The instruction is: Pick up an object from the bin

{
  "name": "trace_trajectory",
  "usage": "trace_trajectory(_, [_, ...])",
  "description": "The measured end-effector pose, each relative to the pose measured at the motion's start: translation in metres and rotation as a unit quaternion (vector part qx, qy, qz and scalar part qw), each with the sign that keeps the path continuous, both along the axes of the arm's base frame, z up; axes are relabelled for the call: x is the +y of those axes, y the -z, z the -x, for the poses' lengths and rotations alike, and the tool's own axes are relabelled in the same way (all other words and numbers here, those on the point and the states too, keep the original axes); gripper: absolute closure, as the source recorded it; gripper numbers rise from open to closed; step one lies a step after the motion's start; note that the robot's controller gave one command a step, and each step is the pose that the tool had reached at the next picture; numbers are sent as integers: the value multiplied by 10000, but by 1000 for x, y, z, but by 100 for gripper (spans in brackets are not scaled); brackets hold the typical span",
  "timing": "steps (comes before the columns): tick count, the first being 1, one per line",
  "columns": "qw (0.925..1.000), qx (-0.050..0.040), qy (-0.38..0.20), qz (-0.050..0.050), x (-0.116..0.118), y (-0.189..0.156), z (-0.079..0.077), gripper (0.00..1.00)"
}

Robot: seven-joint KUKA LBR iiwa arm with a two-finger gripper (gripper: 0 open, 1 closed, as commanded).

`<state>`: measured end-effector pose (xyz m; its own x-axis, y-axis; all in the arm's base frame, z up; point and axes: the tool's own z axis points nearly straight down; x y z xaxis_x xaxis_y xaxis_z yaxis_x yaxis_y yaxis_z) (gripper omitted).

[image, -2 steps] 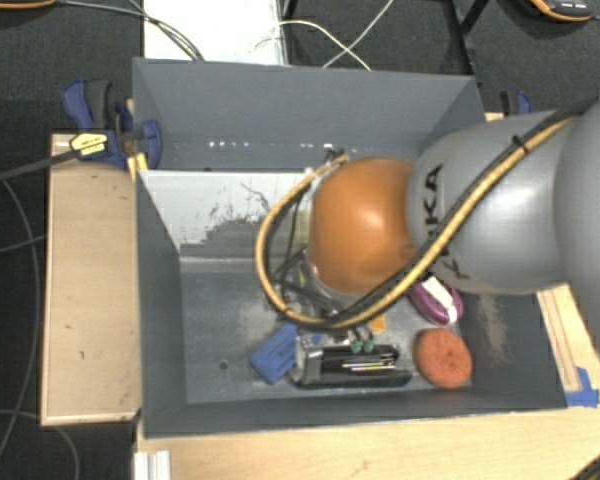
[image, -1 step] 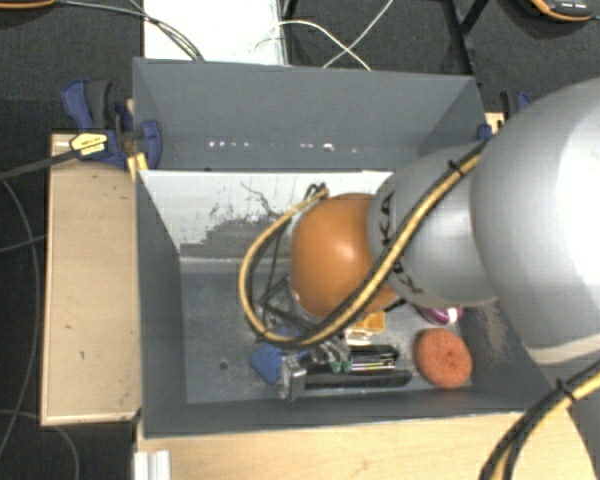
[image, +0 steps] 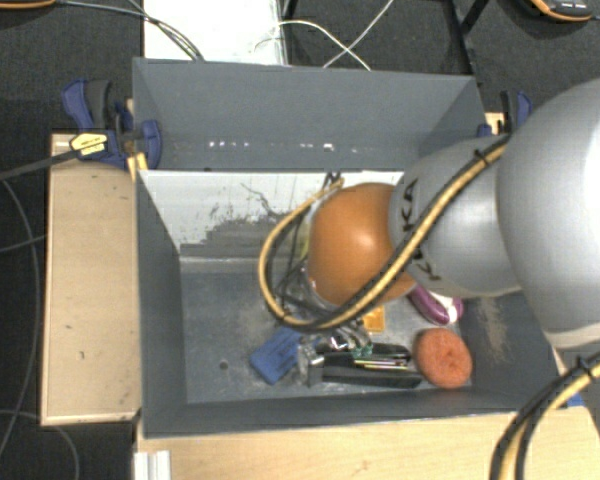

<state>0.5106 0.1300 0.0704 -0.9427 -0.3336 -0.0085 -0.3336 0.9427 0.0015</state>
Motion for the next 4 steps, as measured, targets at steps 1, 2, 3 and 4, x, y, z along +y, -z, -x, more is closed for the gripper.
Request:
trace_trajectory(1, [9989, 77, 463, 6, 23, 1, 13, 100])
trace_trajectory(2, [9989, 77, 466, 7, 23, 1, 13, 100])
trace_trajectory(3, [9989, 76, 470, 5, 23, -1, 14, 100])
trace_trajectory(4, [9989, 80, 472, 8, 23, -9, 14, 100])
